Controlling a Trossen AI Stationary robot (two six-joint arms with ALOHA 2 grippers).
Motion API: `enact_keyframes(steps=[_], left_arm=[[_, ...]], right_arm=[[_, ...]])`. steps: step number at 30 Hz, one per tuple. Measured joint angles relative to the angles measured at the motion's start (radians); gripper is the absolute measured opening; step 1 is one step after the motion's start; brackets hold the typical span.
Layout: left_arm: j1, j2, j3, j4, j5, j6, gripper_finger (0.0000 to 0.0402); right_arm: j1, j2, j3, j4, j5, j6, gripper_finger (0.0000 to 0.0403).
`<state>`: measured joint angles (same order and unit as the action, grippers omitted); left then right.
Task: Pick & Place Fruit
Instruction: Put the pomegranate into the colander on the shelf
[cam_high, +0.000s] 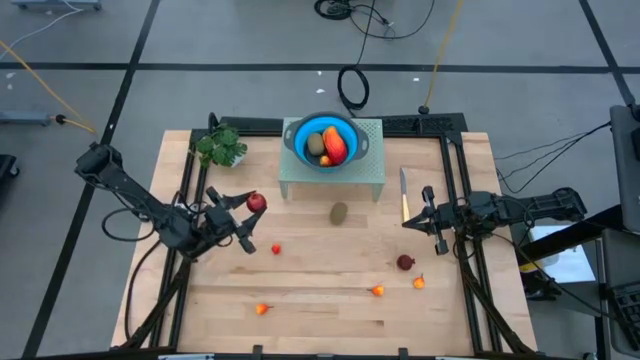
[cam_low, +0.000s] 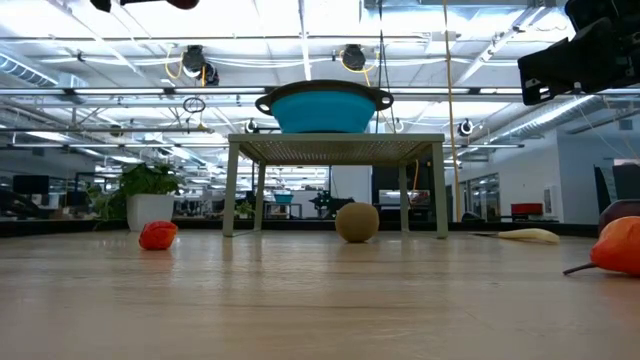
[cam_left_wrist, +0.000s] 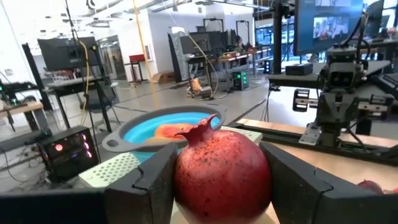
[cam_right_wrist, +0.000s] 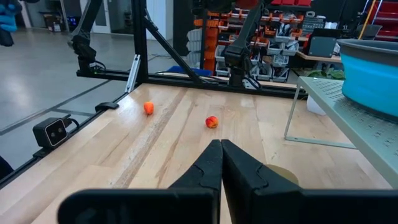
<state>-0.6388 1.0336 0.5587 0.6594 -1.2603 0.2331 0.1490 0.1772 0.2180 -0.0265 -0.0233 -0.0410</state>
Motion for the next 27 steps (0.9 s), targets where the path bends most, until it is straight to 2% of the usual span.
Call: enact_keyframes(steps=[5, 12, 15, 18, 24, 27], left_arm=[[0.003, 0.0, 0.0, 0.032, -0.002, -0.095, 0.0185], [0.06, 0.0, 0.006, 0.069, 0.007, -0.495, 0.019], [0.091, 0.0, 0.006, 0.075, 0.055, -0.66, 0.0201], [0.127, 0.0, 0.006, 0.087, 0.134, -0.763, 0.0203], [0.225, 0.0, 0.025, 0.108, 0.292, -0.787, 0.0183], [0.28, 0.0, 0.057, 0.096, 0.376, -0.735, 0.0181]], right_arm=[[0.0, 0.0, 0.0, 0.0, 0.0, 0.0, 0.0], [0.0, 0.0, 0.0, 0.0, 0.0, -0.001, 0.0], [0.0, 0.0, 0.0, 0.0, 0.0, -0.015, 0.0], [0.0, 0.0, 0.0, 0.0, 0.0, -0.032, 0.0], [0.0, 0.0, 0.0, 0.0, 0.0, -0.032, 0.0], [0.0, 0.0, 0.0, 0.0, 0.0, -0.032, 0.0]])
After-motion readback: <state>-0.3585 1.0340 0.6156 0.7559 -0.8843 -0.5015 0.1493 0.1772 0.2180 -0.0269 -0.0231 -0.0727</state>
